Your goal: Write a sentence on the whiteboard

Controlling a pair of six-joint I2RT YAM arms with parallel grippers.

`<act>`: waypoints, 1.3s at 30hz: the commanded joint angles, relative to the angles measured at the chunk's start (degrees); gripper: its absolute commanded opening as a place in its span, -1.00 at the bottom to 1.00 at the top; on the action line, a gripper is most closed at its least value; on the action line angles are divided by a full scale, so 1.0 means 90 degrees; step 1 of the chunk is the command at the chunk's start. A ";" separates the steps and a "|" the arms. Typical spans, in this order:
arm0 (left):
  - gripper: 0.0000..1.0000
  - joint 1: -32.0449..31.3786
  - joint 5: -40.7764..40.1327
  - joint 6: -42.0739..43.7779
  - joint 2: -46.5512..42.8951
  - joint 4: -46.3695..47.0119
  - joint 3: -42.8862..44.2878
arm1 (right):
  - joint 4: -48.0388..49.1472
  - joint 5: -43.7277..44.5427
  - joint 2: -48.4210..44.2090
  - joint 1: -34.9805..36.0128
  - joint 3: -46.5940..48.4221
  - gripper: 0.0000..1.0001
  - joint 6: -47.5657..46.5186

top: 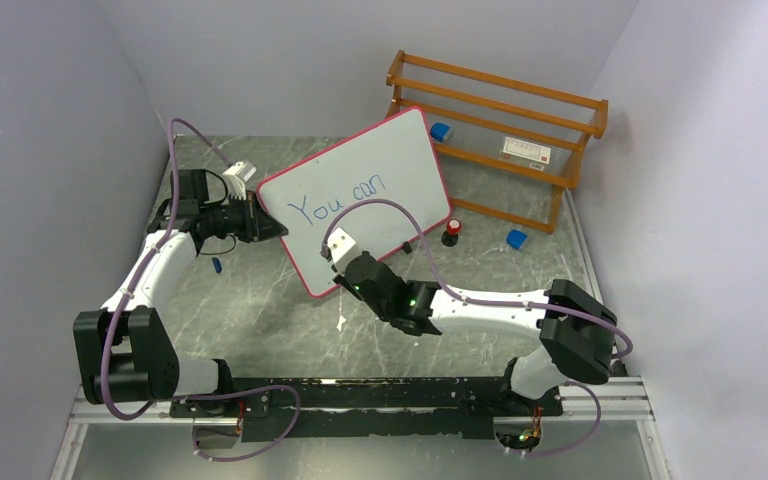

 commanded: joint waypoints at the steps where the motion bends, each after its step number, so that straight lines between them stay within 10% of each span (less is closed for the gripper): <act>1: -0.90 0.0047 -0.1130 0.0416 0.0046 0.0171 -0.0104 | 0.0402 0.0238 -0.0102 0.0029 -0.0015 -1.00 -0.0057; 39: -0.90 0.0006 -0.1135 0.0417 0.0036 0.0162 -0.0113 | 0.0728 0.0355 0.0216 -0.0136 0.0633 -1.00 -0.0340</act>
